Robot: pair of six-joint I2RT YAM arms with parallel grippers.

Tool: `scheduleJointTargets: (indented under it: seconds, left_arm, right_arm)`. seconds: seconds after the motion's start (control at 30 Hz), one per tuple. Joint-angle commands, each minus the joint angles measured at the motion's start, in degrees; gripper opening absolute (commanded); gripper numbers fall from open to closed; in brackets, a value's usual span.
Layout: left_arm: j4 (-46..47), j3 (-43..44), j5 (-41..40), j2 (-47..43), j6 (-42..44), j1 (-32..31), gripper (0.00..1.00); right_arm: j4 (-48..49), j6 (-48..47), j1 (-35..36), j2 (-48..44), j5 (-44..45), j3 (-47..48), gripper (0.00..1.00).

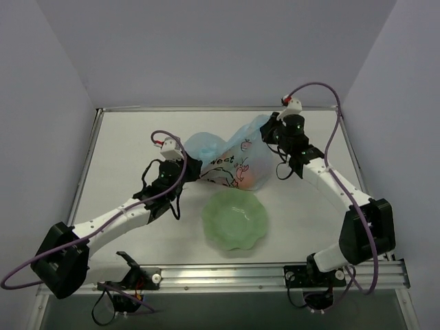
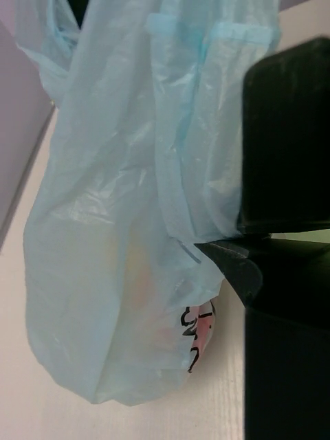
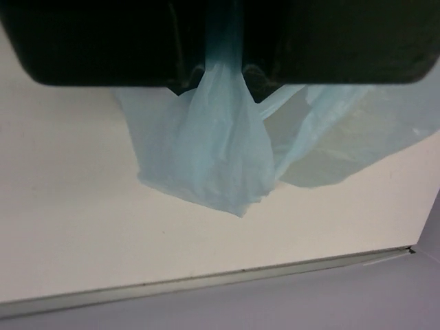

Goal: Take the fake fruits out of the plastic bag

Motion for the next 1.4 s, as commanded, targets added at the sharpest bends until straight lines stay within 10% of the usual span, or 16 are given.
scheduleJointTargets:
  seconds: [0.0, 0.2, 0.57, 0.77, 0.93, 1.1, 1.27, 1.37]
  left_arm:
    - [4.33, 3.20, -4.57, -4.35, -1.11, -0.25, 0.02]
    - [2.39, 6.20, -4.39, -5.94, -0.84, -0.43, 0.02]
    - [-0.68, 3.55, -4.74, -2.34, -5.50, -2.80, 0.03]
    - [-11.04, 9.62, -10.72, -8.56, 1.43, -3.33, 0.23]
    - [-20.88, 10.07, -11.42, -14.19, 4.51, -4.03, 0.46]
    - [-24.94, 10.41, -11.07, -18.42, 6.36, -11.83, 0.37]
    - [-30.57, 14.19, -15.72, -17.28, 11.01, -21.77, 0.26]
    - [-30.48, 17.61, -16.00, -14.13, 13.83, -26.09, 0.24]
  right_arm:
    - [-0.43, -3.49, -0.29, 4.48, 0.39, 12.83, 0.00]
    - [-4.04, -4.55, -0.11, 5.72, -1.37, 22.71, 0.00]
    - [0.62, -1.48, -5.55, -2.98, 3.20, -6.83, 0.00]
    - [-4.91, -2.18, -6.70, -7.11, 5.22, -9.90, 0.00]
    - [-5.88, -0.43, -6.00, -12.72, 5.22, -14.56, 0.23]
    - [-9.83, 0.72, -4.60, -18.88, 6.10, -12.64, 0.62]
    - [-16.51, 0.28, -0.83, -27.23, 7.51, -8.24, 0.63]
    - [-17.66, 1.16, 1.11, -29.88, 6.63, -6.92, 0.44]
